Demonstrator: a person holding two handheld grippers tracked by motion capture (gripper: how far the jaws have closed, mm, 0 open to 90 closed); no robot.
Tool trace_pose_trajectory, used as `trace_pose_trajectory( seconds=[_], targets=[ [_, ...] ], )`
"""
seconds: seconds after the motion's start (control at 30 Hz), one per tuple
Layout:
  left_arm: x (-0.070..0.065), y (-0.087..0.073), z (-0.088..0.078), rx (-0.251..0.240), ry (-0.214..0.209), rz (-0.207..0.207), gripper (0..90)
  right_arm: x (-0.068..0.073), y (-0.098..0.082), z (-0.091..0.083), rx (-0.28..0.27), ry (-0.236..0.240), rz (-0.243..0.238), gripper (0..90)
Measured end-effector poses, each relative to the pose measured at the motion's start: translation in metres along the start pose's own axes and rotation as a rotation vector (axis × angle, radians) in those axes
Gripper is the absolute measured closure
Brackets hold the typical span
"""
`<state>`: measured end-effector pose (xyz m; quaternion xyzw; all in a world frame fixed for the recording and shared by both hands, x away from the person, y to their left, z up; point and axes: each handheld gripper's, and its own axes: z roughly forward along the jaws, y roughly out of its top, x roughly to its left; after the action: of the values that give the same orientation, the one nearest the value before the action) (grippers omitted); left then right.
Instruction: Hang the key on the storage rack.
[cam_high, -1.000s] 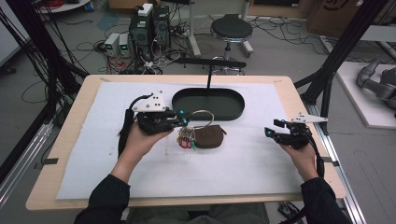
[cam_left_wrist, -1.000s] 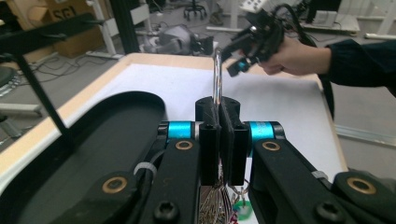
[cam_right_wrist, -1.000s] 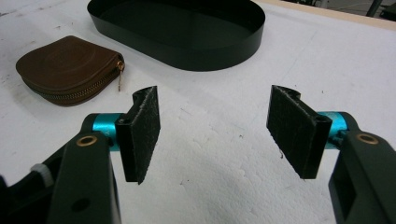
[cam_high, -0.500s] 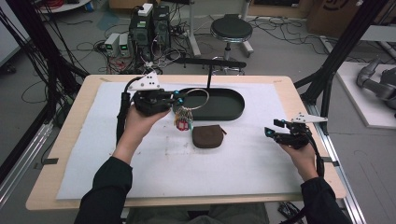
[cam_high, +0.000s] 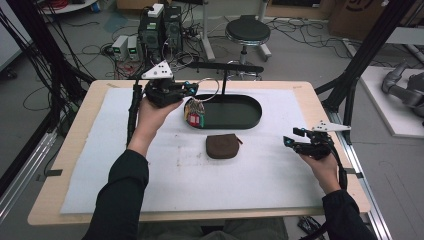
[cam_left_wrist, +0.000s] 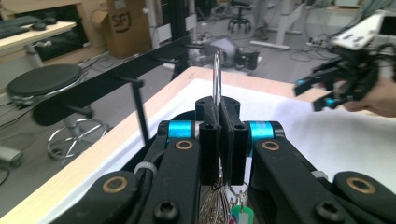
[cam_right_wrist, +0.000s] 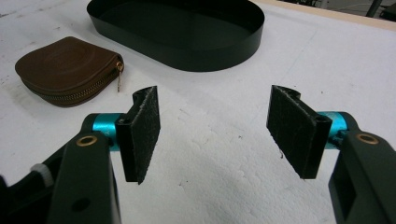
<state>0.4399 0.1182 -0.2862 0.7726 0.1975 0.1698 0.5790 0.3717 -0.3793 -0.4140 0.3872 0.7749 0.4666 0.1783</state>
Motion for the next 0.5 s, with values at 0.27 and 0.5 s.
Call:
trace_pose_trajectory(
  seconds=[0.27, 0.5],
  targets=[
    [0.022, -0.005, 0.013, 0.011, 0.061, -0.027, 86.7, 0.000, 0.000, 0.001, 0.003, 0.002, 0.001, 35.6],
    [0.039, -0.012, 0.018, 0.011, 0.107, -0.062, 86.7, -0.001, 0.000, 0.002, 0.002, 0.001, 0.000, 35.6]
  ],
)
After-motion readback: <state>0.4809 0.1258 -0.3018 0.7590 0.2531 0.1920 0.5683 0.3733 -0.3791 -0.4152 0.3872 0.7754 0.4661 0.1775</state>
